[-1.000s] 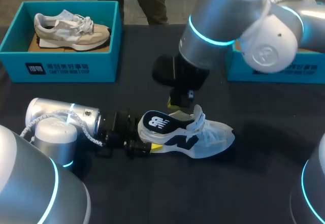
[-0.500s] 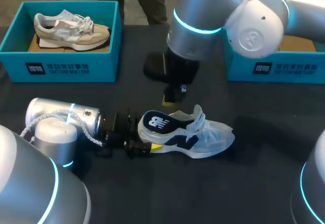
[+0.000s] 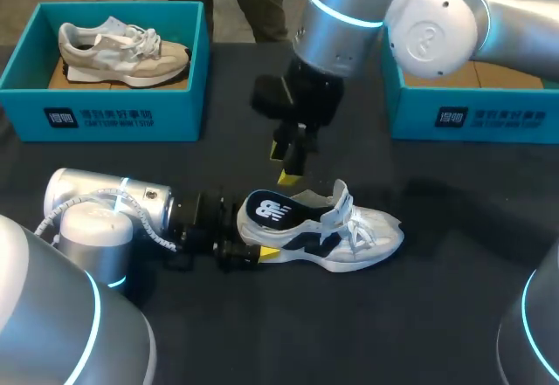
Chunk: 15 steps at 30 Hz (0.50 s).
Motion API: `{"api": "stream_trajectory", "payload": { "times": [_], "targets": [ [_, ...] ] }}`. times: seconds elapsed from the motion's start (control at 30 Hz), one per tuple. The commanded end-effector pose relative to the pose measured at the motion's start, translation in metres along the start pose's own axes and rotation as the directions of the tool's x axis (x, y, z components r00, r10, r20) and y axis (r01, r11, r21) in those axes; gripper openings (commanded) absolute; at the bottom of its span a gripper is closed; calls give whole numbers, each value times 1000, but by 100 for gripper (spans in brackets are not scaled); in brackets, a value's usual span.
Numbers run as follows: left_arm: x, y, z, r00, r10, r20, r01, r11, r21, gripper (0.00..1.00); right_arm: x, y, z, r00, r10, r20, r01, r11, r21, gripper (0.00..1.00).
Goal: Take the shoe out of the shoebox, open the shoe tongue, remove and reinsert the insole, then place the shoe into the shoebox
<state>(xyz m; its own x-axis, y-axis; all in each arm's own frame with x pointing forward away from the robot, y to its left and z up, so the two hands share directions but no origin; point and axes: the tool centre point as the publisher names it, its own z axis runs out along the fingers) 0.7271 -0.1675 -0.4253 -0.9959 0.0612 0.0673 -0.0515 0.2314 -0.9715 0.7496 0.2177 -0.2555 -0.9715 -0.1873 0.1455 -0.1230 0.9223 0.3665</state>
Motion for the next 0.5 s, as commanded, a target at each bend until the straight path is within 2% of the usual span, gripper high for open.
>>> {"api": "stream_trajectory", "payload": {
  "times": [0.03, 0.13, 0.23, 0.27, 0.43, 0.5],
  "targets": [
    [-1, 0, 1, 1000, 0, 2, 0, 1000, 0, 0, -9, -3, 8, 999, 1, -51, -1, 1000, -18, 87],
    [-1, 0, 1, 1000, 0, 2, 0, 1000, 0, 0, -11, -6, 15, 996, 13, -87, -15, 1000, -23, 84],
    [-1, 0, 1, 1000, 0, 2, 0, 1000, 0, 0, -12, -9, 23, 993, 33, -112, -36, 999, -30, 62],
    [-1, 0, 1, 1000, 0, 2, 0, 1000, 0, 0, -12, -10, 25, 993, 35, -113, -38, 999, -28, 48],
    [-1, 0, 1, 1000, 0, 2, 0, 1000, 0, 0, -12, -14, 32, 991, 53, -126, -58, 998, -34, 43],
    [-1, 0, 1, 1000, 0, 2, 0, 1000, 0, 0, -13, -16, 35, 989, 63, -136, -69, 997, -35, 38]
  ]
}}
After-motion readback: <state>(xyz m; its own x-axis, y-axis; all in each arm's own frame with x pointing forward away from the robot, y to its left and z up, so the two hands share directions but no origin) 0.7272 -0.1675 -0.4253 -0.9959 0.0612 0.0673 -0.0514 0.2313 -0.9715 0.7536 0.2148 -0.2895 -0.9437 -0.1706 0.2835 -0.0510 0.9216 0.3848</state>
